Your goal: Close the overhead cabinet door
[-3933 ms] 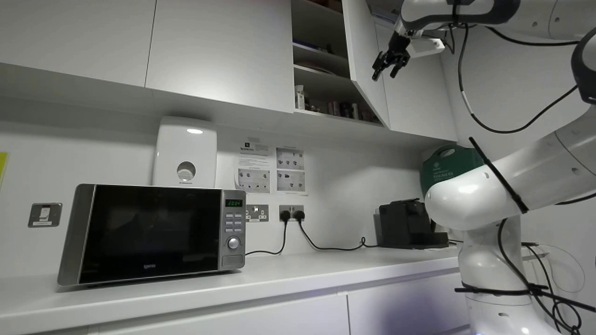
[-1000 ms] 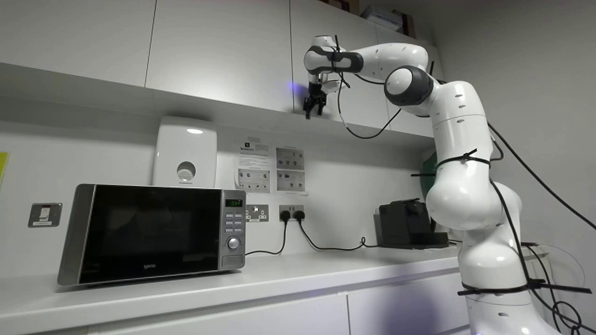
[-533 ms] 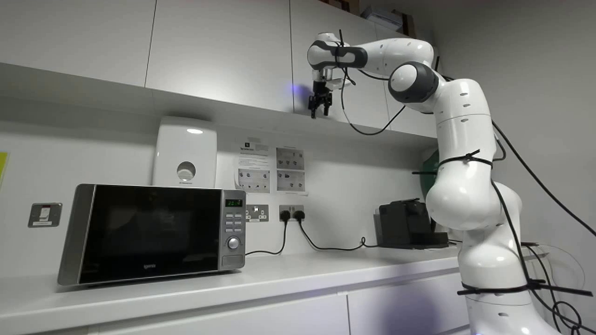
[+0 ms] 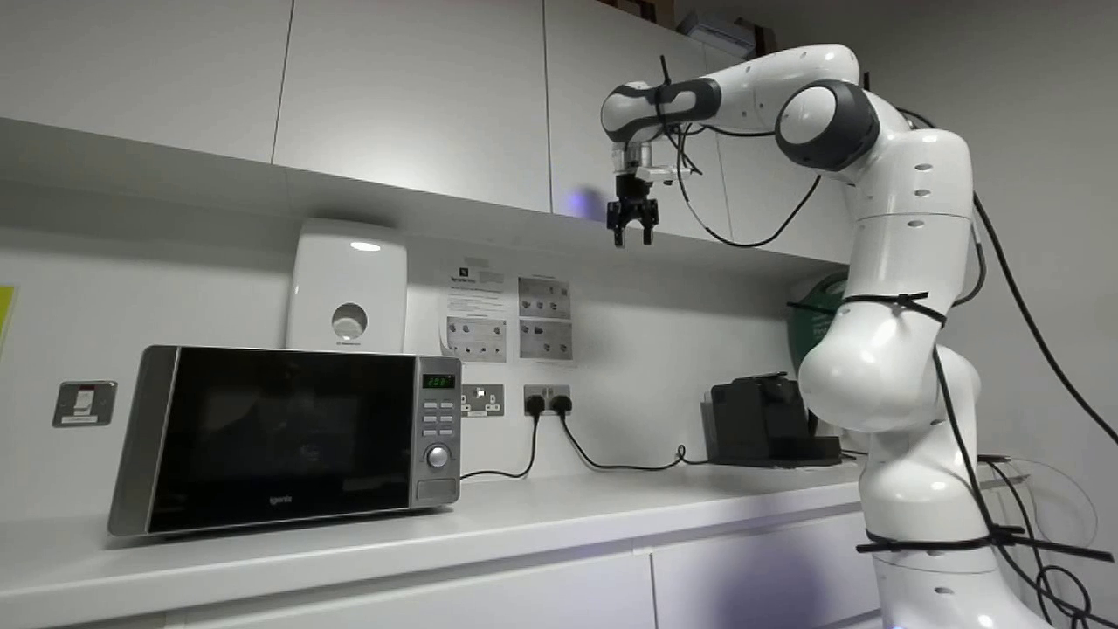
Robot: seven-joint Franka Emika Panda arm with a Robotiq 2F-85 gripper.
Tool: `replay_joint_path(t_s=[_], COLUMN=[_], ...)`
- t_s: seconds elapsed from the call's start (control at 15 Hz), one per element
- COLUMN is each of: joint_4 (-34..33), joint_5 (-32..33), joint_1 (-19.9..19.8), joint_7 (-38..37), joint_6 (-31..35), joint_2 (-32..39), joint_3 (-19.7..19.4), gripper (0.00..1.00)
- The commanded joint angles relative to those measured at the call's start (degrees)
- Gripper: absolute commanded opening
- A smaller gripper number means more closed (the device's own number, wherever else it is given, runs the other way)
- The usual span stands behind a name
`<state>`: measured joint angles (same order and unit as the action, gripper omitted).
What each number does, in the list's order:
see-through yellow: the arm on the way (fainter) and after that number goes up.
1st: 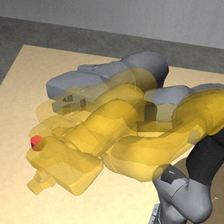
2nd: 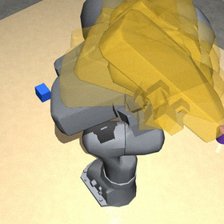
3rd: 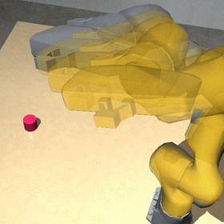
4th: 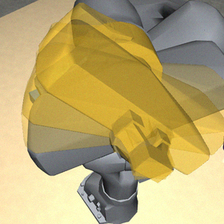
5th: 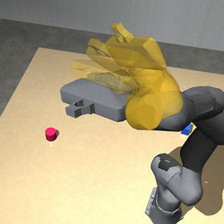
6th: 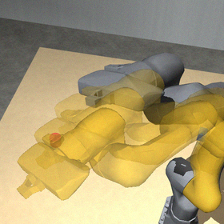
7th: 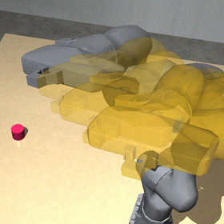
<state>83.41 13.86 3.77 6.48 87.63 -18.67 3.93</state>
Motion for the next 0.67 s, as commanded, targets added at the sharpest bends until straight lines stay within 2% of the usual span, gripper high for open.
replay_joint_path(t_s=[0.0, 0.2, 0.27, 0.4, 0.6], joint_4=[14.50, 24.11, 15.94, 20.76, 22.51], joint_5=[-3.26, -4.64, -3.24, -3.66, -3.76], joint_1=[-0.21, -1.22, -1.11, -1.45, -1.58], joint_7=[-4.88, -7.03, -5.16, -5.84, -5.92], joint_6=[5.06, 9.52, 5.47, 7.55, 7.85], joint_2=[-7.56, -11.43, -6.66, -8.63, -9.95], joint_3=[-2.39, -3.23, -2.19, -2.63, -2.67], gripper=[1.00, 1.00, 1.00, 1.00, 1.00])
